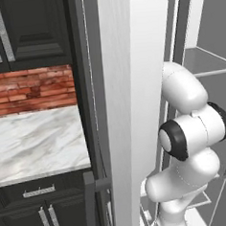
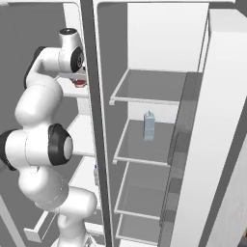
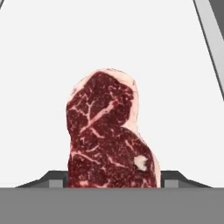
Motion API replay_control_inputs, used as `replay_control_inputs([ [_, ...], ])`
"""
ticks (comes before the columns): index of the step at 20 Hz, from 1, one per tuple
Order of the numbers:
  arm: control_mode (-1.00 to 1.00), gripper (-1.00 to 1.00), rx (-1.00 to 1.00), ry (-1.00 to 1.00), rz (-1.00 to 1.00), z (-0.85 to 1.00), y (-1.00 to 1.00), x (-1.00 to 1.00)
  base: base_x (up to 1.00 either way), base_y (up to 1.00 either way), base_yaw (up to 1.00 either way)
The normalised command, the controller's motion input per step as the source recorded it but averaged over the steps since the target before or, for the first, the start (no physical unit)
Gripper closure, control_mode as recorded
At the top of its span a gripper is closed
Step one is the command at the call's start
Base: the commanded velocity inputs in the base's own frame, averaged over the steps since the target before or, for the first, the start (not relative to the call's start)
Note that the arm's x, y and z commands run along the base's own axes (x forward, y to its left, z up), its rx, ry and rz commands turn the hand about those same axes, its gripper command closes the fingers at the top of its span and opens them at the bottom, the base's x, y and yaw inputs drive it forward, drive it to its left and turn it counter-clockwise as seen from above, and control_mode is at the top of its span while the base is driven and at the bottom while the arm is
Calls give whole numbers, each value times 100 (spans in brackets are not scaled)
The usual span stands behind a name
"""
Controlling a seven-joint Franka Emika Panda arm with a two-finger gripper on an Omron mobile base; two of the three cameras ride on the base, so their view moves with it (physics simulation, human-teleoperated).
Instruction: Pick up the frozen steak from the freezer, place it on any shelf in the fridge, and close the fridge and freezer doors when done.
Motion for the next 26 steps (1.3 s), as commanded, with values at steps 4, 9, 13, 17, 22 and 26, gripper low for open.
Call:
replay_control_inputs([
  [4, -100, 100, 0, -11, 0, -1, 0, -39, 0, 0, 0],
  [9, -100, 100, 1, -28, 0, 4, 0, -84, 0, 0, 0],
  [13, -100, 100, 0, -35, -1, 33, 3, -100, 0, 0, 0],
  [17, -100, 100, 0, -26, -4, 43, 0, -100, 0, 0, 0],
  [22, -100, 100, 5, -13, -11, 35, 0, -100, 0, 0, 0],
  [26, -100, 100, 6, 0, -10, 14, -6, -100, 0, 0, 0],
])
